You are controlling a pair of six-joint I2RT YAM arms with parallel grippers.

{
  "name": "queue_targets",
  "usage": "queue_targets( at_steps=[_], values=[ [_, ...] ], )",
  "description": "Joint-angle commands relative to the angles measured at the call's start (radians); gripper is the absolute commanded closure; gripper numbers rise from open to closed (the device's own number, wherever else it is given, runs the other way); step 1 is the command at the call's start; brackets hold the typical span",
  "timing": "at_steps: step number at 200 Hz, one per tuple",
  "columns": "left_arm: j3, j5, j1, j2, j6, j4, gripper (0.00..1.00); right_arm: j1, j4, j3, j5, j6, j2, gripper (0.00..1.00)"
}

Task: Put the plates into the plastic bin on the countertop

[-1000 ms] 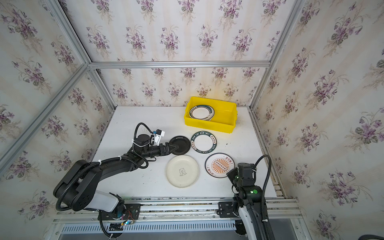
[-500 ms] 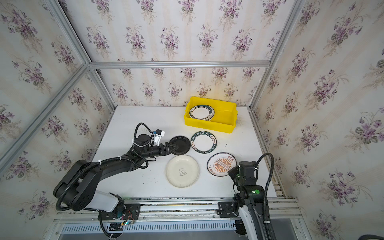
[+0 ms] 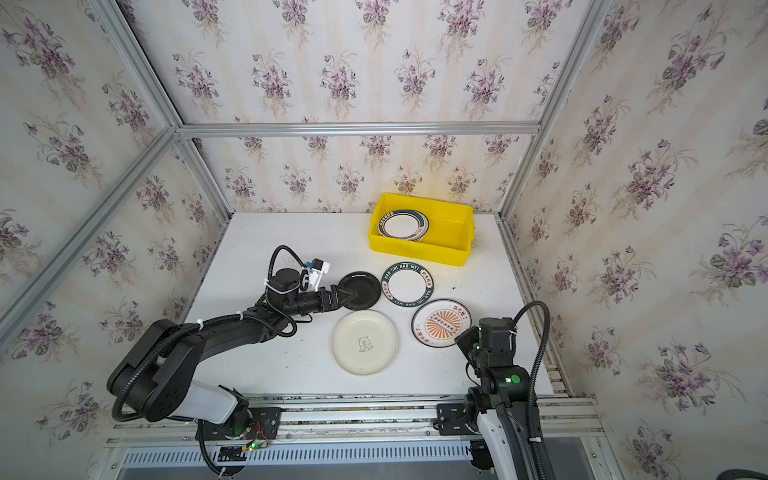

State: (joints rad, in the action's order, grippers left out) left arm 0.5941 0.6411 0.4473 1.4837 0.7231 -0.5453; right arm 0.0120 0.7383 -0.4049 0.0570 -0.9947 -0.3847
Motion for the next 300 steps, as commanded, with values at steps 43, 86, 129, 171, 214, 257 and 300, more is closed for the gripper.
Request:
queue_targets(
  at_steps=[43,86,129,171,214,257,300],
  values=[
    [0.009,0.016,-0.001,0.001,0.006,-0.018,0.0,-0.001,-0.079,-0.057,0.031,-0.04,0.011,1.0],
    [0.007,0.015,-0.001,0.0,0.006,-0.02,0.0,0.0,-0.137,-0.077,0.056,-0.061,-0.021,1.0],
    [0.007,0.014,-0.001,0.0,0.003,-0.018,0.0,0.0,-0.173,-0.111,0.065,-0.05,-0.065,1.0],
    [0.004,0.005,-0.007,-0.01,-0.002,-0.011,0.01,0.0,-0.256,-0.138,0.091,-0.05,-0.12,1.0],
    [0.003,-0.001,-0.007,-0.019,-0.006,-0.005,0.0,-0.001,-0.337,-0.17,0.117,-0.048,-0.2,1.0],
    [0.0,-0.011,-0.01,-0.029,-0.012,0.005,0.0,0.0,-0.419,-0.204,0.118,-0.046,-0.278,1.0],
    [-0.002,-0.011,-0.01,-0.034,-0.014,0.005,0.0,0.0,-0.517,-0.23,0.125,-0.054,-0.359,1.0]
  ],
)
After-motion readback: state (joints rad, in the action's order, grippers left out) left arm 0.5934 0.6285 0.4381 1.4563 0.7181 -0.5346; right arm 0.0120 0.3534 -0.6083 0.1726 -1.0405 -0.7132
